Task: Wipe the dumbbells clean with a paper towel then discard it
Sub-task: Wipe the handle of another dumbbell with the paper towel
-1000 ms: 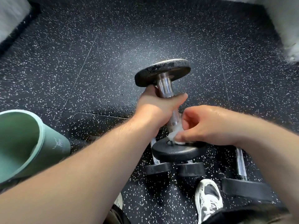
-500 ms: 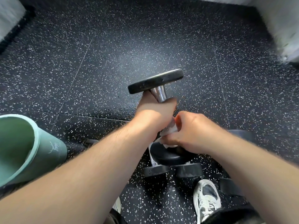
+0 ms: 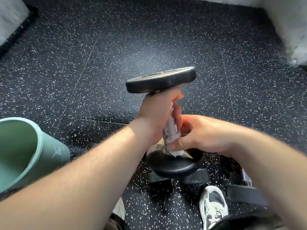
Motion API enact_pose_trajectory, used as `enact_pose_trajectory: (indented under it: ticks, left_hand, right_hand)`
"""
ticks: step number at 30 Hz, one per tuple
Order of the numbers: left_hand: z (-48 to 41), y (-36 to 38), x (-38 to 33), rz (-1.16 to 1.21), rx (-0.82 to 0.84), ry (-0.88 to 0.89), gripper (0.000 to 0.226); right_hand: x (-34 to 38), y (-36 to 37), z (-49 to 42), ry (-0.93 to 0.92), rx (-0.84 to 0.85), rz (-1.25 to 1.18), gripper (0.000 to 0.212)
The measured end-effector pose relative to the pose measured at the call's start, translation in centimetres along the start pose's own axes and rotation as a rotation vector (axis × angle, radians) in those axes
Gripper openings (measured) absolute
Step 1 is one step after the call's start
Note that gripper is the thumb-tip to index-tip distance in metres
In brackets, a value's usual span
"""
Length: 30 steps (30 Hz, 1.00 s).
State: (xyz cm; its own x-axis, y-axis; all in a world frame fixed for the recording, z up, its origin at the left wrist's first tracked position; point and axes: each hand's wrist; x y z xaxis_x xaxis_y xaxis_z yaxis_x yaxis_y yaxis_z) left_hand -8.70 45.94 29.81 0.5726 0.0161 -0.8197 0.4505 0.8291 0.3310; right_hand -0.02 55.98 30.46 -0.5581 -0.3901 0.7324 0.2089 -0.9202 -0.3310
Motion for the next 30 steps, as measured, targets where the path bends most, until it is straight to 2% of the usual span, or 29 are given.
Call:
enact_pose_trajectory:
  ticks: [4, 8, 13, 17, 21, 23, 26, 30]
  left_hand:
    - [0.5, -0.1, -0.6, 0.07, 0.166, 0.004, 0.03]
    - [0.9, 0.1, -0.7, 0.034, 0.197, 0.045, 0.016]
    - [1.1, -0.1, -0.6, 0.092, 0.206, 0.035, 0.016]
    - [1.8, -0.4, -1.3, 0.141, 0.279, 0.034, 0.013]
    - [2.8, -0.6, -1.5, 0.157, 0.377, 0.054, 0.007]
    - [3.4, -0.7, -1.6, 0.149, 0.399, 0.049, 0.007]
    - [4.0, -0.5, -1.7, 0.12, 0.347, 0.041, 0.012]
    - [4.4, 0.5, -1.5, -0.041, 0.06, 0.049, 0.025]
  right_hand:
    - [0.2, -0.9, 0.7, -0.009, 0.053, -0.087, 0.036]
    - [0.1, -0.7, 0.8, 0.003, 0.081, -0.066, 0.041]
    - [-0.2, -0.4, 0.8, 0.025, 0.162, -0.083, 0.039]
    - [-0.1, -0.6, 0.8, 0.047, 0.251, -0.122, 0.043]
    - [0.2, -0.3, 1.1, 0.044, 0.332, -0.135, 0.03]
    - [0.4, 0.1, 1.3, 0.026, 0.325, -0.102, 0.03]
    - [0.7, 0.6, 2.0, -0.007, 0.234, -0.01, 0.036]
    - [1.4, 1.8, 3.3, 0.011, 0.079, 0.117, 0.03]
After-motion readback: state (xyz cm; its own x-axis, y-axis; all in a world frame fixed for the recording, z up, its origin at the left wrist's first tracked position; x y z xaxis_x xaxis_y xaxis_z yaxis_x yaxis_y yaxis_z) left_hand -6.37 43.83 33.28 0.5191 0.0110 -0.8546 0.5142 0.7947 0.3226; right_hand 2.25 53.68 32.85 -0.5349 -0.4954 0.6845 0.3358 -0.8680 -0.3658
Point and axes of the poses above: each hand's wrist, its own z-axis away from the middle knuckle, its own y-axis out of the palm, x = y × z
